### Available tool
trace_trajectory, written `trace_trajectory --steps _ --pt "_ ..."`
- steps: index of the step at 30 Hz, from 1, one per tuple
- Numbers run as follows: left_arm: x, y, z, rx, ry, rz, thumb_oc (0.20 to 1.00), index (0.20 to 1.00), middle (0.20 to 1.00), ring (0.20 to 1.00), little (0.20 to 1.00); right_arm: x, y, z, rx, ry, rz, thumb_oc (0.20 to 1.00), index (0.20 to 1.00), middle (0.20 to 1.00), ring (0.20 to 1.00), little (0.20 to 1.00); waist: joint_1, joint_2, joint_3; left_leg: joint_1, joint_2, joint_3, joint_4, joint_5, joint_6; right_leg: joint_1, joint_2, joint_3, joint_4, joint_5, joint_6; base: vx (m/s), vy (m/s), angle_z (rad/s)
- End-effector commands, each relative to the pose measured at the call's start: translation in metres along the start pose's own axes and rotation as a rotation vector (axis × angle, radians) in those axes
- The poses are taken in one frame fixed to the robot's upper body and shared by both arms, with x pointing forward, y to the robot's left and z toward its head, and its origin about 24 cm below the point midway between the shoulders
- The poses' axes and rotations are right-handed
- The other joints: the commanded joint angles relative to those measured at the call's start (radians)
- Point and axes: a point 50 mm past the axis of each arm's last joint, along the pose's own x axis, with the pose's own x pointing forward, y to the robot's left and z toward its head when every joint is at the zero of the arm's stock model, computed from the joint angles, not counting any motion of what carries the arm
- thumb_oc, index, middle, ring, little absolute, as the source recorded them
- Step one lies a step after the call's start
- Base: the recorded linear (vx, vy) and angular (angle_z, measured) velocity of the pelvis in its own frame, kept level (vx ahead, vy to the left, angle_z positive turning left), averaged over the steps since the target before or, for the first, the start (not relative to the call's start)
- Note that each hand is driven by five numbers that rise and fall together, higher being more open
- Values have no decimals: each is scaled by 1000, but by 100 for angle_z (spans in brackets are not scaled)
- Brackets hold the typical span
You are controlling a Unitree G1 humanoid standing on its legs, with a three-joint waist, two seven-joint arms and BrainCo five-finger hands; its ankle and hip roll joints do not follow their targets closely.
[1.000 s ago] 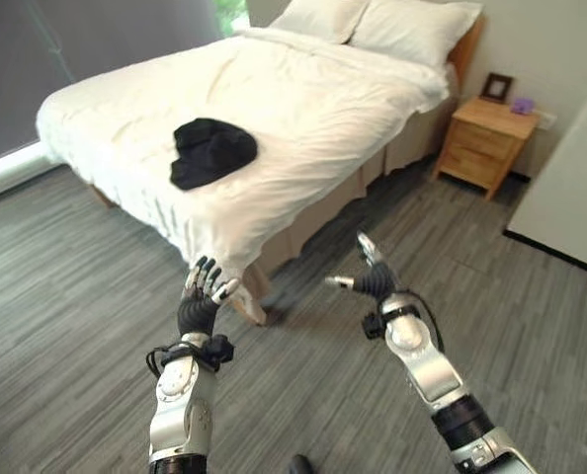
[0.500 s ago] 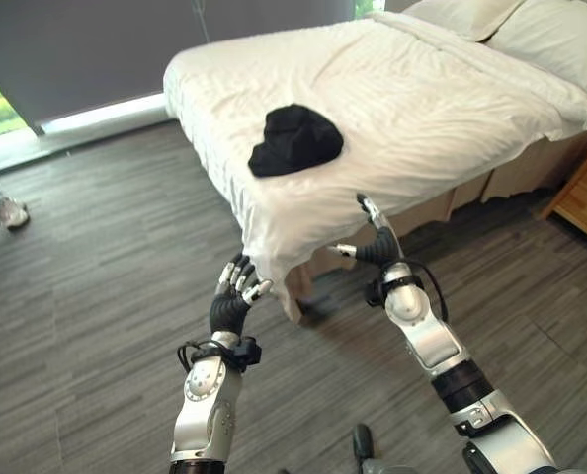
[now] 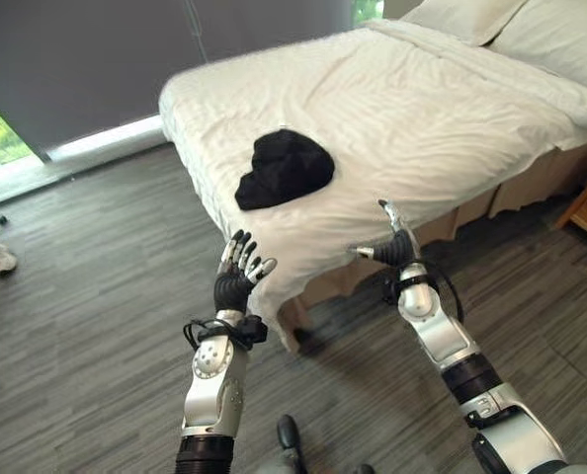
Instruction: Pick up bed clothes into laundry basket.
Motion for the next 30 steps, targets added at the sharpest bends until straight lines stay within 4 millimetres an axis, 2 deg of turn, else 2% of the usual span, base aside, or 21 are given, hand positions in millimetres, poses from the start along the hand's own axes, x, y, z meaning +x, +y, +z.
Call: trace_trajectory --steps 1,2,3,4,5,7,8,12,14,16,17,20,21,22,23,24,25,26,27,29,30 --pt "-6 6 18 64 -82 -13 1000 1000 1000 1000 1000 3 9 18 49 -83 23 1000 1000 1000 1000 1000 6 34 -70 179 11 -26 -17 47 -76 46 -131 -62 9 -51 101 431 340 7" --pt "-5 5 19 62 -83 -21 1000 1000 1000 1000 1000 4 9 20 49 -95 19 1000 1000 1000 1000 1000 5 32 -72 191 3 -18 -17 48 -71 57 -142 -63 18 -40 114 467 423 3" --pt "0 0 22 53 -92 -37 1000 1000 1000 1000 1000 6 9 24 56 -104 11 1000 1000 1000 1000 1000 8 38 -62 218 -1 -1 -17 40 -59 7 -157 -52 181 -75 155 254 258 10" --pt "0 0 23 53 -94 -38 1000 1000 1000 1000 1000 7 8 25 56 -105 10 1000 1000 1000 1000 1000 11 38 -62 217 -1 1 -17 40 -58 -3 -158 -48 197 -82 156 227 287 4" --pt "8 -8 31 42 -129 -65 1000 1000 1000 1000 1000 10 9 28 90 -100 -1 1000 1000 1000 1000 1000 6 49 -45 218 13 12 -17 38 -53 -101 -159 -23 350 -68 172 63 148 2" --pt "10 -9 34 43 -140 -69 1000 1000 1000 1000 1000 11 9 29 102 -97 -8 1000 1000 1000 1000 1000 12 52 -46 205 18 26 -17 34 -51 -163 -157 -20 405 -91 167 55 105 -4" --pt "12 -10 38 48 -156 -77 1000 1000 1000 1000 1000 12 12 30 138 -83 0 1000 1000 1000 1000 1000 16 51 -45 201 20 35 -17 19 -51 -217 -174 -38 405 -79 157 51 26 7" --pt "12 -13 37 48 -149 -92 1000 1000 1000 1000 1000 7 11 31 180 -92 6 1000 1000 1000 1000 1000 -2 44 -46 207 -3 11 -17 -6 -53 -248 -145 -37 280 -35 129 158 -6 9" --pt "9 -16 30 44 -130 -98 1000 1000 1000 1000 1000 4 11 32 186 -101 3 1000 1000 1000 1000 1000 -22 33 -43 221 -28 -15 -17 -27 -56 -267 -114 6 159 22 108 265 -61 34" --pt "7 -20 24 39 -110 -106 1000 1000 1000 1000 1000 1 10 28 182 -92 -8 1000 1000 1000 1000 1000 -44 27 -41 249 -62 -54 -17 -63 -56 -278 -79 55 23 112 89 370 -42 54" --pt "4 -21 21 33 -100 -119 1000 1000 1000 1000 1000 -1 7 26 169 -96 -21 1000 1000 1000 1000 1000 -56 29 -39 279 -84 -81 -17 -100 -56 -324 -59 75 9 152 90 401 -32 67" --pt "0 -25 15 26 -72 -132 1000 1000 1000 1000 1000 -5 11 21 142 -79 -4 1000 1000 1000 1000 1000 -66 33 -56 350 -110 -96 -17 -169 -56 -284 -63 52 9 158 67 343 -45 69" --pt "0 -26 13 23 -65 -124 1000 1000 1000 1000 1000 -6 13 19 131 -69 5 1000 1000 1000 1000 1000 -69 30 -63 368 -119 -98 -17 -172 -58 -272 -61 54 9 165 60 316 -69 10" --pt "1 -26 12 18 -62 -120 1000 1000 1000 1000 1000 -6 14 17 119 -60 14 1000 1000 1000 1000 1000 -69 32 -61 389 -123 -97 18 -186 -67 -238 -63 41 9 153 58 277 -114 -4" --pt "2 -25 15 13 -75 -116 1000 1000 1000 1000 1000 -4 13 19 109 -66 13 1000 1000 1000 1000 1000 -65 16 -51 359 -128 -111 147 -223 -73 -205 -75 36 9 150 53 178 -89 -3" --pt "2 -25 16 14 -77 -116 1000 1000 1000 1000 1000 -3 12 20 111 -68 12 1000 1000 1000 1000 1000 -66 11 -50 346 -127 -112 167 -228 -72 -210 -78 36 9 155 51 213 -161 5" --pt "7 -27 22 5 -103 -114 1000 1000 1000 1000 1000 2 9 17 85 -60 -2 1000 1000 1000 1000 1000 -47 -12 -34 244 -120 -192 384 -239 -71 -164 -89 28 9 132 38 100 -107 -4" --pt "8 -27 22 6 -105 -114 1000 1000 1000 1000 1000 3 9 18 86 -62 -3 1000 1000 1000 1000 1000 -50 -15 -34 234 -121 -194 392 -236 -71 -169 -92 27 9 137 36 285 -143 -8" --pt "8 -25 20 24 -102 -100 1000 1000 1000 1000 1000 5 6 23 34 -100 -4 1000 1000 1000 1000 1000 -37 -28 -36 166 -155 -265 429 -271 -54 -144 -90 22 9 111 30 204 -46 -18" --pt "6 -16 17 32 -93 -60 1000 1000 1000 1000 1000 8 10 31 -7 -139 20 1000 1000 1000 1000 1000 -12 -22 -35 121 -223 -361 337 -228 -21 -123 -67 52 9 101 25 246 5 -18" --pt "6 -16 17 33 -95 -60 1000 1000 1000 1000 1000 8 11 31 -7 -141 20 1000 1000 1000 1000 1000 -14 -27 -36 124 -228 -360 321 -212 -20 -128 -73 53 9 105 24 167 55 -48"
